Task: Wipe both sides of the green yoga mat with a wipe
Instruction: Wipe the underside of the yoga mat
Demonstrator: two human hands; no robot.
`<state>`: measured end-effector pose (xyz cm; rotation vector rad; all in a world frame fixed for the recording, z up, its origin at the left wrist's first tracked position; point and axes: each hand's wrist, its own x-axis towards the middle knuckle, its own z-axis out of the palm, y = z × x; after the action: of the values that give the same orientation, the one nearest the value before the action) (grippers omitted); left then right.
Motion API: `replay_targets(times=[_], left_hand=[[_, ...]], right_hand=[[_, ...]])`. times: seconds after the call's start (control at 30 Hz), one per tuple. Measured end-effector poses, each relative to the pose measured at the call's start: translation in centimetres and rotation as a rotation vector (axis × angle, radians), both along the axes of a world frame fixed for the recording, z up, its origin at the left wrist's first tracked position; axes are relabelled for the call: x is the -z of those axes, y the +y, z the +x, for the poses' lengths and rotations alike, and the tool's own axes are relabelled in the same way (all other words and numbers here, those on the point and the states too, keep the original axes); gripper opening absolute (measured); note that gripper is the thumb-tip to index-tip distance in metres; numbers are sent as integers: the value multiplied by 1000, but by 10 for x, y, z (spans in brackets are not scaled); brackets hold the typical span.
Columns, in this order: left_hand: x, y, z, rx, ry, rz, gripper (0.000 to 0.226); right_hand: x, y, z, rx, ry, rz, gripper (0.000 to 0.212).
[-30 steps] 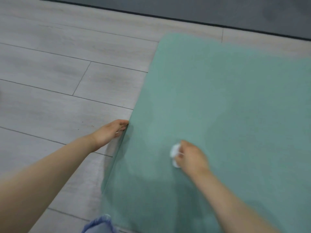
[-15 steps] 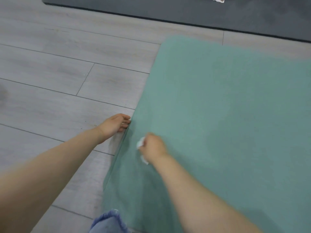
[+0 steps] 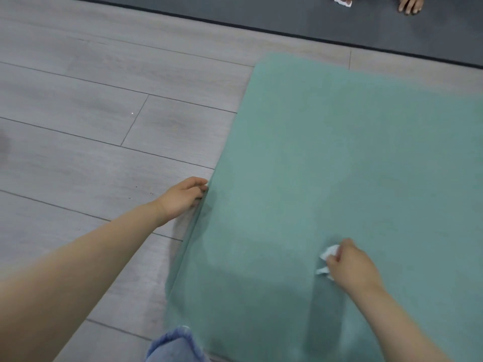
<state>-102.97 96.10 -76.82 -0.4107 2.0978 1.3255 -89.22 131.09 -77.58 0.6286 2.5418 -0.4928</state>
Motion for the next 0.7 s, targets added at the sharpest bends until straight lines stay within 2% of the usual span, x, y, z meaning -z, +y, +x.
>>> replay_targets(times=[0.03,0.13,0.2,0.23,0.3,0.37,0.43,0.53,0.6,0.7], left_hand=[[0,0,0,-5,0,4,29],[3,-4,2,13,0,-13,28],[3,-6,4,7,-6,-7,30],[2,-6,5,-3,-8,1,31],[-1,-6,7,-8,-13,6,32],[-2,-5,8,-5,-21,10,31],[-1,-4,8,-17,-20,7,30],[-1,-5,5,-35,-15,4,31],[-2,-8,2,-33,-42,-4,31],[-2,-12,3,-19,-106,-37,27]], right_hand=[[3,-30,-13,-81,62,-36,12],[7,-142,-57,-380,88,-198,11],[5,-210,-76,-629,64,-355,30],[1,-230,-81,-760,36,-351,40],[-4,-238,-87,-900,6,-258,45],[-3,-206,-78,-826,62,-195,28],[-3,-139,-55,-659,91,-89,10],[-7,-15,3,-380,-10,112,24],[-12,42,38,-191,-41,158,31],[1,39,47,-208,-7,178,24]])
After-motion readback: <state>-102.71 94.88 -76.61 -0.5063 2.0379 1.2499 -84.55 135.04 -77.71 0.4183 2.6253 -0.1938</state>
